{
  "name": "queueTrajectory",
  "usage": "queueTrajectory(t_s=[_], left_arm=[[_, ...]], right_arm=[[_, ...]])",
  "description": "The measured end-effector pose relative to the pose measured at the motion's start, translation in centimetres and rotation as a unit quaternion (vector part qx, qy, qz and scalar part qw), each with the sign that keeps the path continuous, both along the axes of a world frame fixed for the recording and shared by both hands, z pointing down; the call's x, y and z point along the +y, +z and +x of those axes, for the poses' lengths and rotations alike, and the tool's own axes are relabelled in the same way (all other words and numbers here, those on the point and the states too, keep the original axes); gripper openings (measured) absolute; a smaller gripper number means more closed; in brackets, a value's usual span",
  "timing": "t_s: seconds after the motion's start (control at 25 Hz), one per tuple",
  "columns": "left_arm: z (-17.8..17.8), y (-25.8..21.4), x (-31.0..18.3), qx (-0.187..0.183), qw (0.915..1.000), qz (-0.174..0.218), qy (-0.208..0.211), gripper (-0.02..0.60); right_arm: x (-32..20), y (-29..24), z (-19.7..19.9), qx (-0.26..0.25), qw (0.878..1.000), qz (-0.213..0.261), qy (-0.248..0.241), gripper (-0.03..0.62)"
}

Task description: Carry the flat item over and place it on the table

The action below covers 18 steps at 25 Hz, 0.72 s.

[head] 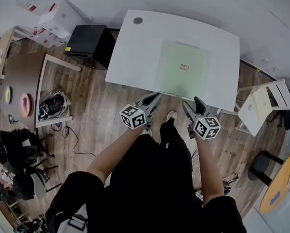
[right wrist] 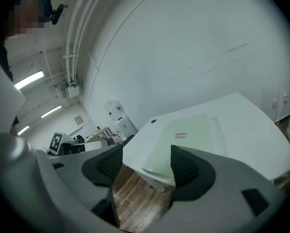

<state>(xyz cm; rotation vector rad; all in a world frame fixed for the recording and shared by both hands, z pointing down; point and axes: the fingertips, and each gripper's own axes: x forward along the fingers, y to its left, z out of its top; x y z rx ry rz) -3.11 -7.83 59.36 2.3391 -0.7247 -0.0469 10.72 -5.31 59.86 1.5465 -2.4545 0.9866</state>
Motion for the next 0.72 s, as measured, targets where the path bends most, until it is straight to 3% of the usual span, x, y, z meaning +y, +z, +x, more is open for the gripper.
queueTrajectory(t_s=[0.16,0.28,0.36,0.44,0.56,0.64,0.72], left_arm=[[-1.2,-2.5,4.1,-0.024,0.9991,0.031,-0.015,0.014],[-1.9,-4.8,7.1,-0.055,0.9955,0.077,-0.009,0.012],[-2.7,-5.6,8.8,-0.081,0.9929,0.086,-0.018,0.012],[-3.5,-6.0,10.3,-0.104,0.9905,0.083,-0.037,0.012],[-3.5,-7.4,12.2,-0.111,0.9877,0.1,-0.047,0.012],[-2.5,-8.5,13.7,-0.107,0.986,0.123,-0.037,0.014],[-1.5,-9.6,15.2,-0.1,0.984,0.146,-0.024,0.014]], right_arm=[[3.9,-2.2,-3.4,0.03,0.999,0.031,-0.005,0.311],[6.4,-3.4,-5.9,-0.019,0.999,0.027,0.02,0.311],[8.0,-4.5,-7.4,-0.038,0.998,0.03,0.035,0.311],[9.7,-5.8,-8.4,-0.027,0.998,0.043,0.046,0.311],[11.9,-7.7,-8.8,-0.004,0.996,0.066,0.064,0.308],[13.3,-8.9,-9.0,0.012,0.994,0.083,0.065,0.254],[14.4,-10.1,-9.2,0.03,0.992,0.107,0.062,0.133]])
